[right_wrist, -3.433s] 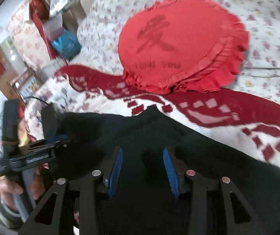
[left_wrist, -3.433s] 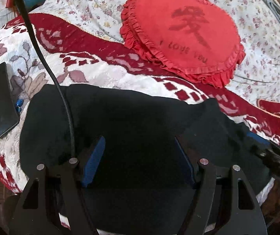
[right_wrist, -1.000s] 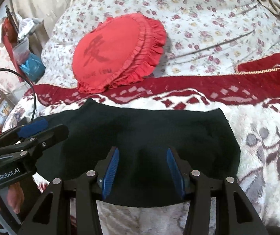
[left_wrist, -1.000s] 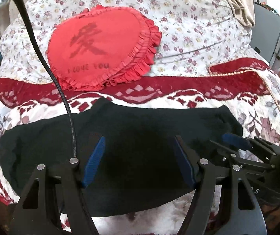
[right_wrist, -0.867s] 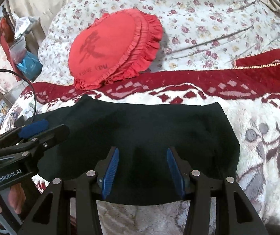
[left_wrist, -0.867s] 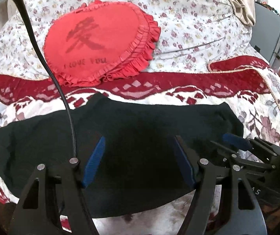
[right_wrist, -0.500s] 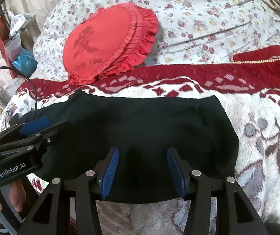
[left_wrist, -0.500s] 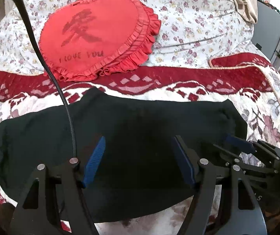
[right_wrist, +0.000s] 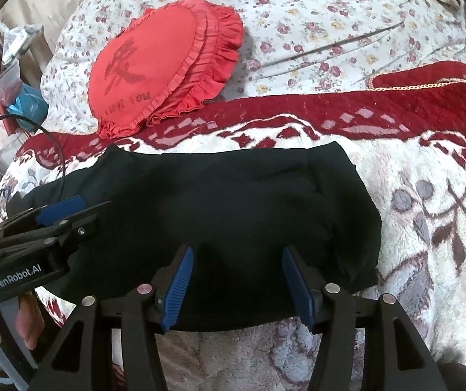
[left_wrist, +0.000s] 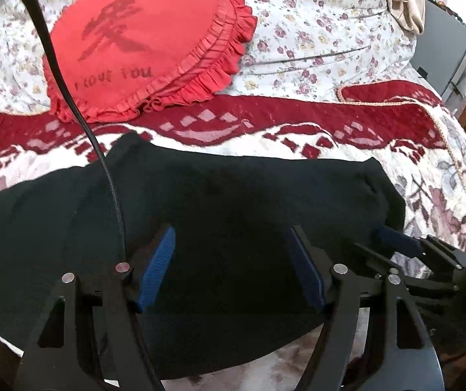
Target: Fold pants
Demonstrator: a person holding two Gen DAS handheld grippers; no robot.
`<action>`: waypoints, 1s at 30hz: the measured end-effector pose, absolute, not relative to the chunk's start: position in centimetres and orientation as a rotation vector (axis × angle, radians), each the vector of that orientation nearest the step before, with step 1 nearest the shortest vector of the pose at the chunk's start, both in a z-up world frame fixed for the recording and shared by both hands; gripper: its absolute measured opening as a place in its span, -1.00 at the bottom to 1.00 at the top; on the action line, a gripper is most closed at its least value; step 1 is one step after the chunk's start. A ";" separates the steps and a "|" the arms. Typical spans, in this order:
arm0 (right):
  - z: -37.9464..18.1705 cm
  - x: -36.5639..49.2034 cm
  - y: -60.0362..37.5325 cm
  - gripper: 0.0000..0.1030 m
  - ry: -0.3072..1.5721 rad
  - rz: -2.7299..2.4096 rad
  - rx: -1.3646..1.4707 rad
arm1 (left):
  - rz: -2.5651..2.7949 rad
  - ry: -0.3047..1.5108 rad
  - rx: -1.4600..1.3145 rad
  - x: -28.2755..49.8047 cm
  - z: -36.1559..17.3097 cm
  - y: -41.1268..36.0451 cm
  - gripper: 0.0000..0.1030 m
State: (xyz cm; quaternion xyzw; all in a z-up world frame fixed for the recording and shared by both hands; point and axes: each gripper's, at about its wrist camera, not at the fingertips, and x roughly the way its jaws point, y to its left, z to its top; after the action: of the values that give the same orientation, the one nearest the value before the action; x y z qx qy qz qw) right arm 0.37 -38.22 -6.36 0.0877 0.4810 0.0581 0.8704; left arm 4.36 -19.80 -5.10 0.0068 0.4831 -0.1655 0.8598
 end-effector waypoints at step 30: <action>-5.5 -0.2 -39.4 0.13 1.000 0.097 0.218 | -0.298 1.049 0.071 4.7 -6.1 -19.7 0.38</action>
State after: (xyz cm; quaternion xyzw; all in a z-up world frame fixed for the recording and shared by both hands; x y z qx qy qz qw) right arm -0.22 -39.43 -5.51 0.1041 0.4783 0.0463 0.8708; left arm 4.65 -19.74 -6.11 0.0338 0.4989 -0.1418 0.8543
